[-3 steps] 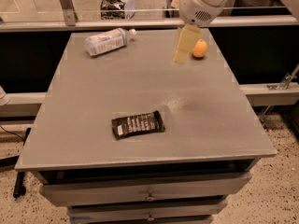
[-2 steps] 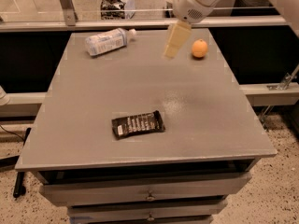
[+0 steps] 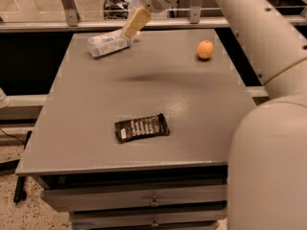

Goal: Place blue plastic bottle upright

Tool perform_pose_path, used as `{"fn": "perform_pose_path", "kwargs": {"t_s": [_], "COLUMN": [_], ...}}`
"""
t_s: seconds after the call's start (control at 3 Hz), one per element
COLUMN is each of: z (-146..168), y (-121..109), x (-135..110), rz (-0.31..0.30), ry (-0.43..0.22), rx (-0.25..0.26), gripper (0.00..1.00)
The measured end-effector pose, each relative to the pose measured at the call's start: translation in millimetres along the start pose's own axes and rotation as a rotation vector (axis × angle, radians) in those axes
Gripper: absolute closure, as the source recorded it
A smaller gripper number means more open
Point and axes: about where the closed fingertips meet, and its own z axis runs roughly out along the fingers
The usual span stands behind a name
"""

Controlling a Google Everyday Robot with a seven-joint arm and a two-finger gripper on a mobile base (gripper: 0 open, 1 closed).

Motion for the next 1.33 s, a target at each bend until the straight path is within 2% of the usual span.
{"fn": "perform_pose_path", "kwargs": {"t_s": [0.33, 0.67, 1.0, 1.33], "z": [48, 82, 100, 104], "y": [-11, -6, 13, 30], "x": [-18, -18, -2, 22], "rz": [0.007, -0.009, -0.067, -0.097], "ry": [-0.080, -0.057, 0.063, 0.164], "rx": [-0.016, -0.078, -0.171, -0.245], "gripper": [0.00, 0.00, 0.00, 0.00]}}
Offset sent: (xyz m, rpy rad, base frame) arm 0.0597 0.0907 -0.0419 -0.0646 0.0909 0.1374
